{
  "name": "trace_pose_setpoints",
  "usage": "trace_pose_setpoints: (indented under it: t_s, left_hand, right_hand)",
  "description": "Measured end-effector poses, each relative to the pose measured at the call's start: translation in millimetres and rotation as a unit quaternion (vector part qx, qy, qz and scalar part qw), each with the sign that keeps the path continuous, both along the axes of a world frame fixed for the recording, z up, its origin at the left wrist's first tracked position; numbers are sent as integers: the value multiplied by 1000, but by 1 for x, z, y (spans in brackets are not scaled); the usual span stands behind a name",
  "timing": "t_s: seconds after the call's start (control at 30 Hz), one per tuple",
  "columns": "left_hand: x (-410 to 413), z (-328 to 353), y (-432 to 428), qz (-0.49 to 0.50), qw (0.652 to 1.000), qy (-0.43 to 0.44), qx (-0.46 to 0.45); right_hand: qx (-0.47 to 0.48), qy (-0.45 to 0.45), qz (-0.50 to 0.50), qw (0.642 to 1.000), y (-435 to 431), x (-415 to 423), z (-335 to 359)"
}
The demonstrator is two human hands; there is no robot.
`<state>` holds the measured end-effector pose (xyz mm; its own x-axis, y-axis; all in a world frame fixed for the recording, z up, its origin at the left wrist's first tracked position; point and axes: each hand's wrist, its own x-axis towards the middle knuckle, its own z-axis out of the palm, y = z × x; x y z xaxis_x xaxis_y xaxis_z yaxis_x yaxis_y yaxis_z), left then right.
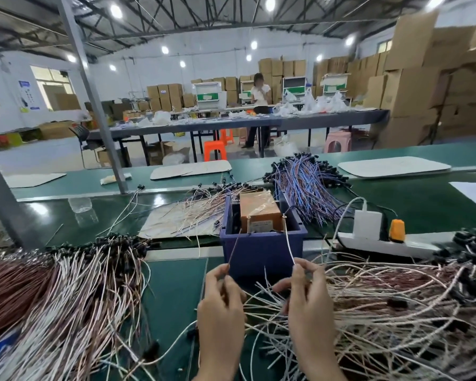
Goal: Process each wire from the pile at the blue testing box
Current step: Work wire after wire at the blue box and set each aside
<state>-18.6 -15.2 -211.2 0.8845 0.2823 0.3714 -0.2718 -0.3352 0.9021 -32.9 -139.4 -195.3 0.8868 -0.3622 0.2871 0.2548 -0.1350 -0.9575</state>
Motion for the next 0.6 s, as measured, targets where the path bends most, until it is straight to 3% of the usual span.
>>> trace_pose_setpoints:
  t_s: [0.6]
  left_hand:
    - [6,4,1,-17,999,-39,24]
  right_hand:
    - [29,-26,-23,999,-2,9,-6]
